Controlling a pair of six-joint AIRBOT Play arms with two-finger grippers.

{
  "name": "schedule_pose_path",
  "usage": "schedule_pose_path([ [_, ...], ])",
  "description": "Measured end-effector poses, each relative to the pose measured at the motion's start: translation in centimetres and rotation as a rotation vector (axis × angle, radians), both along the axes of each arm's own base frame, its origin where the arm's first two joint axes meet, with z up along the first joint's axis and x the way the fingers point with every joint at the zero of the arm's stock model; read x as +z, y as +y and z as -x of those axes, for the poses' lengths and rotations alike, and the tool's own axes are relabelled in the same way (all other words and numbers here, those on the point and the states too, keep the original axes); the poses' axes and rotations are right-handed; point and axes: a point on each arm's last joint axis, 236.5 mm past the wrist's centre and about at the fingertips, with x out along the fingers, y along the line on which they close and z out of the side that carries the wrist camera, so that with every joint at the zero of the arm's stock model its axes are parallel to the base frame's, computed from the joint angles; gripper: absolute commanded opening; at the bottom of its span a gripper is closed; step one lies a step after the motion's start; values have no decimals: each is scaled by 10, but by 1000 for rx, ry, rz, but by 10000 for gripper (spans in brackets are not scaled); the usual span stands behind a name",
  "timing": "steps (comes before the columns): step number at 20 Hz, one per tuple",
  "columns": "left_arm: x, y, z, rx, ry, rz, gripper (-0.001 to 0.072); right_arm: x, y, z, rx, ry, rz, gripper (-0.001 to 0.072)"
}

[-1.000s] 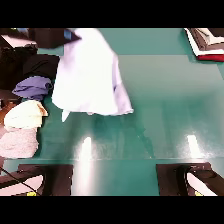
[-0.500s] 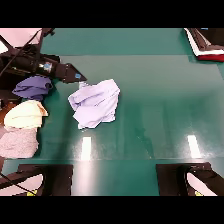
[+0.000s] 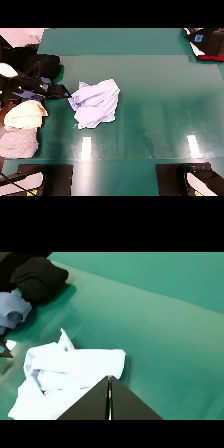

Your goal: Fold the shirts.

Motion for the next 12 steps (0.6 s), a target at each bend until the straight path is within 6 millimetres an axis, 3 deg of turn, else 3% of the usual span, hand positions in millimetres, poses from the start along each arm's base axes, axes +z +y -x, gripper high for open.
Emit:
schedule_pose_path([
  [3, -40, 7, -5, 47, 55, -4, 664, -25, 2, -1, 0, 73, -12, 15],
  [6, -64, 1, -12, 71, 75, 15, 661, -50, 3, -2, -4, 140, -20, 15],
  [7, -66, -2, -17, 82, 64, 26, 604, -59, 3, -2, -7, 167, -24, 15],
  [9, -68, -8, -28, 103, 34, 45, 178, -79, 5, 0, -9, 225, -32, 15],
  [10, -68, -9, -32, 111, 20, 49, 22, -91, 7, 1, -6, 256, -33, 15],
  [12, -67, -10, -39, 118, -4, 54, 22, -114, 16, 7, 13, 313, -34, 15],
])
